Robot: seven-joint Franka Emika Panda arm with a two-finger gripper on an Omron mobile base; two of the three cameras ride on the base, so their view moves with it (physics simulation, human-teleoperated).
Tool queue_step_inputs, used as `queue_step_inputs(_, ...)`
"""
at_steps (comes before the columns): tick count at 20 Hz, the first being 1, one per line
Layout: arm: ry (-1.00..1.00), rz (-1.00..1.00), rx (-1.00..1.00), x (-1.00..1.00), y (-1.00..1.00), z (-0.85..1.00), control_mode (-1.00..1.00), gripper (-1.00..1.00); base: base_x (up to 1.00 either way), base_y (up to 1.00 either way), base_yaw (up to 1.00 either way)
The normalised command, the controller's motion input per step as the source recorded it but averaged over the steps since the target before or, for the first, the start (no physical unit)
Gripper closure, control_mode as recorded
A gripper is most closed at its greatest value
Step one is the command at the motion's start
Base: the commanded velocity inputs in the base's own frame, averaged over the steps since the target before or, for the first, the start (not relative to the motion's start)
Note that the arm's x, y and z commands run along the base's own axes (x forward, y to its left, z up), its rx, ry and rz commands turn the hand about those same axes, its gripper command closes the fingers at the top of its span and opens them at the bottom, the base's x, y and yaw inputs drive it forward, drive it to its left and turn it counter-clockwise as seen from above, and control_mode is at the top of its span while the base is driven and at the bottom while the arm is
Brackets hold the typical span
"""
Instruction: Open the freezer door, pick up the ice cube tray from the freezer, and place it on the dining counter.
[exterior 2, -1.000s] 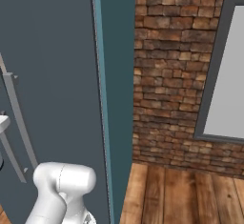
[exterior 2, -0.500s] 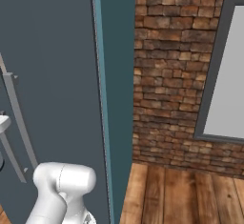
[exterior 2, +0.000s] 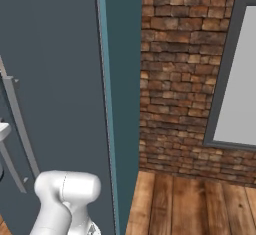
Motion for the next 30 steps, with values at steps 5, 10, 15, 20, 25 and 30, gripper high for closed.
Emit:
queue_step_inputs(5,0.00,0.00,0.00,-0.45,0.29,0.00,-1.00,1.00,0.00,0.00,0.00)
queue_step_inputs(10,0.00,-0.01,0.00,-0.36,0.33,0.00,-1.00,1.00,0.00,0.00,0.00)
queue_step_inputs(15,0.00,-0.02,0.00,-0.34,0.42,0.00,-1.00,1.00,0.00,0.00,0.00)
queue_step_inputs(20,0.00,-0.03,0.00,-0.36,0.42,0.00,-1.00,1.00,0.00,0.00,0.00)
queue_step_inputs(25,0.02,-0.02,0.00,-0.35,0.42,0.00,-1.00,1.00,0.00,0.00,0.00)
queue_step_inputs(30,0.02,0.00,0.00,-0.34,0.38,0.00,-1.00,1.00,0.00,0.00,0.00)
